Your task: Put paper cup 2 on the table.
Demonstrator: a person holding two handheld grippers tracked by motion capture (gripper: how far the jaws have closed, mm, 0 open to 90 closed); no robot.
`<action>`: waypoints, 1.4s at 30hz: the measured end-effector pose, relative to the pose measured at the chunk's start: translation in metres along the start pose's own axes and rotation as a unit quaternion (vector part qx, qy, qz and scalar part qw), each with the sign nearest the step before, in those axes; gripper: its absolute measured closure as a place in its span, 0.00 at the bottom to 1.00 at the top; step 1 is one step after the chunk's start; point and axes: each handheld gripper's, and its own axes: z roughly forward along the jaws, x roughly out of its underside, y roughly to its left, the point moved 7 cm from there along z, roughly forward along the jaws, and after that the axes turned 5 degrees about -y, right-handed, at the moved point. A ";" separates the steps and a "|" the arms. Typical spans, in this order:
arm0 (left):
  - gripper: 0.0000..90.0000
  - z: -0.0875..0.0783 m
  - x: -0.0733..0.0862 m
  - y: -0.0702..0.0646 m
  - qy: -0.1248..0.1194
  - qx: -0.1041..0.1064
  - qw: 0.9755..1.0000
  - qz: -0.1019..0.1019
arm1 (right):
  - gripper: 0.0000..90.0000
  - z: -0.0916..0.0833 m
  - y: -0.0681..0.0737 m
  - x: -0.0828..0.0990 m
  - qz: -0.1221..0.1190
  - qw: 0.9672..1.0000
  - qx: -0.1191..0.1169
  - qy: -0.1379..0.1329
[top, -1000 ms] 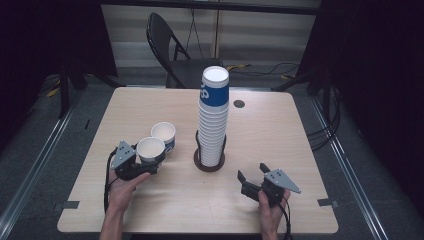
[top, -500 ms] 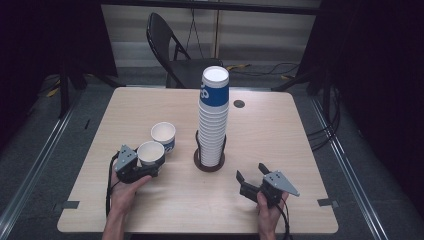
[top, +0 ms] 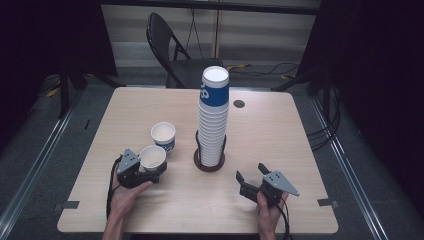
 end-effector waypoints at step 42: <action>0.17 -0.058 -0.010 -0.060 -0.092 -0.006 0.995 0.023 | 0.15 -0.002 0.003 0.000 -0.008 1.000 -0.007 -0.004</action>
